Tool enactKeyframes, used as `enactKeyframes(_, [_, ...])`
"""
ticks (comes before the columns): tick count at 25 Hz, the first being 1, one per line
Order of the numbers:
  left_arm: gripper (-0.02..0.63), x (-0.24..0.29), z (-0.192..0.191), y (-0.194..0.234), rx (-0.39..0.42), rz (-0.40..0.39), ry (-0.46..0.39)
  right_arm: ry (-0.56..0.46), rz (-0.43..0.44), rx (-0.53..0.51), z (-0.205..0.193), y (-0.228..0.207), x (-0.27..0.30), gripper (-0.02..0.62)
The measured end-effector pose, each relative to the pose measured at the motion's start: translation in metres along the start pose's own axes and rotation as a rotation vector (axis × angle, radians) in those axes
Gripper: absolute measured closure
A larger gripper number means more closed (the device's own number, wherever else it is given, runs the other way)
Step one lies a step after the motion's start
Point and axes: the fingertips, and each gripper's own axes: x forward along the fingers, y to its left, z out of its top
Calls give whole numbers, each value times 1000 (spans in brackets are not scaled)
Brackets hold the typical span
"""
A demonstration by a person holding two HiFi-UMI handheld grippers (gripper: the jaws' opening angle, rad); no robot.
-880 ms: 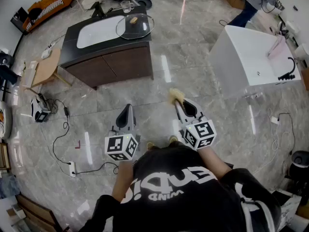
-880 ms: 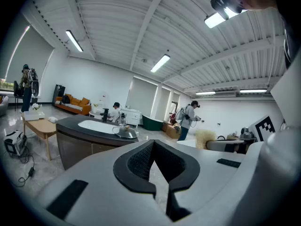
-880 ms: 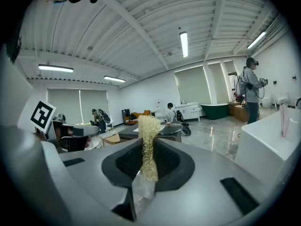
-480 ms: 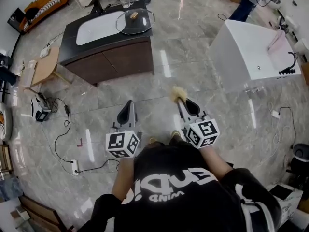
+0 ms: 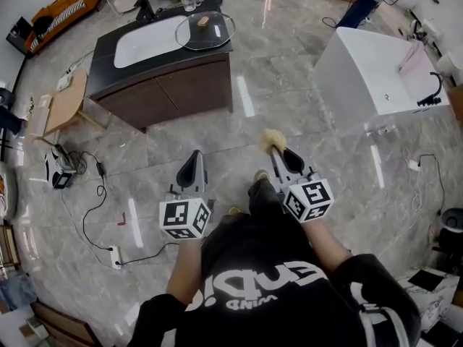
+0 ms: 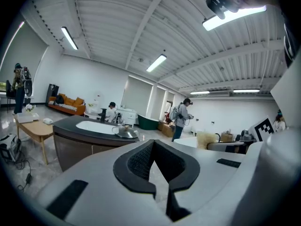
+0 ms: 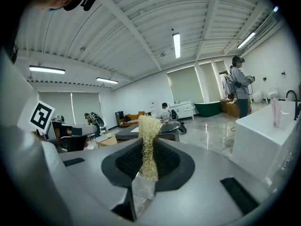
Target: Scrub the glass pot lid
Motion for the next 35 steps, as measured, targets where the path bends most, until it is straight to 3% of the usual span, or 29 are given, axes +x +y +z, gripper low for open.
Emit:
enactKeyframes(13, [594,38,1,24,6,-4,9,-12,-24,2,6,-19,41,547])
enactKeyframes(27, [594,149,40,58,7,-5,23,12,21,12,43,-67,155,547])
enactKeyframes(35, [594,214,66,78,9,38,26,20,56,1,75,-107,216,546])
